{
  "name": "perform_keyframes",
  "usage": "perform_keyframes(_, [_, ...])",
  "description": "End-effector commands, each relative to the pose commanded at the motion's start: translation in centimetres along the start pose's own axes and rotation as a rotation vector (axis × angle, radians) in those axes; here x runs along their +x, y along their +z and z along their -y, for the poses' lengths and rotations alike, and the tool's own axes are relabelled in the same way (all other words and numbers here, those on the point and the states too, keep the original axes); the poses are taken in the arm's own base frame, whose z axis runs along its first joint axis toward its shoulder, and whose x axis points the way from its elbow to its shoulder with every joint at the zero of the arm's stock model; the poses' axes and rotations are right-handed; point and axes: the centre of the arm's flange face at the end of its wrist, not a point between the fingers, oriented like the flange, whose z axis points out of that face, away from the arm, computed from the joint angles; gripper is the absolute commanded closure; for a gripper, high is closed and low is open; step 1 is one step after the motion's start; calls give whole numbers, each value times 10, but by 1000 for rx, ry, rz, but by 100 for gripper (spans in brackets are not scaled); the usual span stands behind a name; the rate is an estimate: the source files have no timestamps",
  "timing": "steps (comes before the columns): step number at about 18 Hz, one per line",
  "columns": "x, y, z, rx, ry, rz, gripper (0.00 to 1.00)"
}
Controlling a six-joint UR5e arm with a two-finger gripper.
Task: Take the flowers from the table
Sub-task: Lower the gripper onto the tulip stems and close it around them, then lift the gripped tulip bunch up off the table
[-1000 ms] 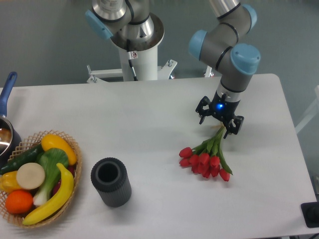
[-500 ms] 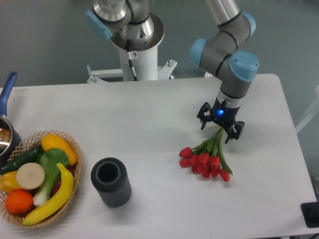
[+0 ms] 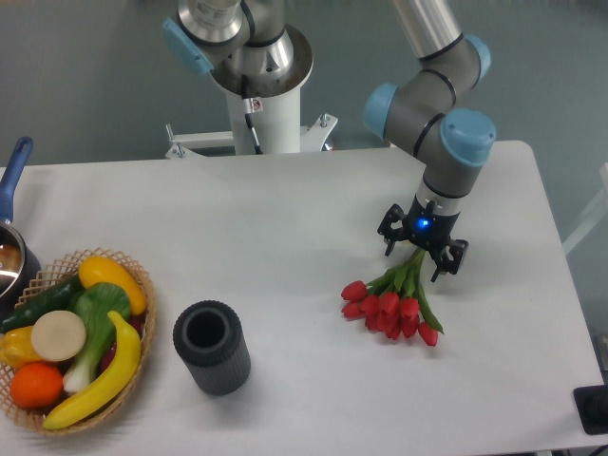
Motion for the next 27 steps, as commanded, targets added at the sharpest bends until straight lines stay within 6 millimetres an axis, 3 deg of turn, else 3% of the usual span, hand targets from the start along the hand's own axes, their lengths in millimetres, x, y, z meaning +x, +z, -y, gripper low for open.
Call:
perform_keyframes(6, [-1, 5, 1, -1, 6, -7, 0])
perform_keyframes(7, [-2, 3, 2, 0, 7, -3, 4])
perform_keyframes(8, [-2, 3, 2, 1, 5, -4, 21])
perform_keyframes(9, [-2, 3, 2, 1, 7, -4, 32])
perform_keyframes(15, [-4, 0, 1, 4, -2, -2, 63])
perform_keyframes(25, [-10, -21, 4, 15, -3, 31, 67])
perform_keyframes(27, [-11, -34, 7, 18, 1, 53, 67])
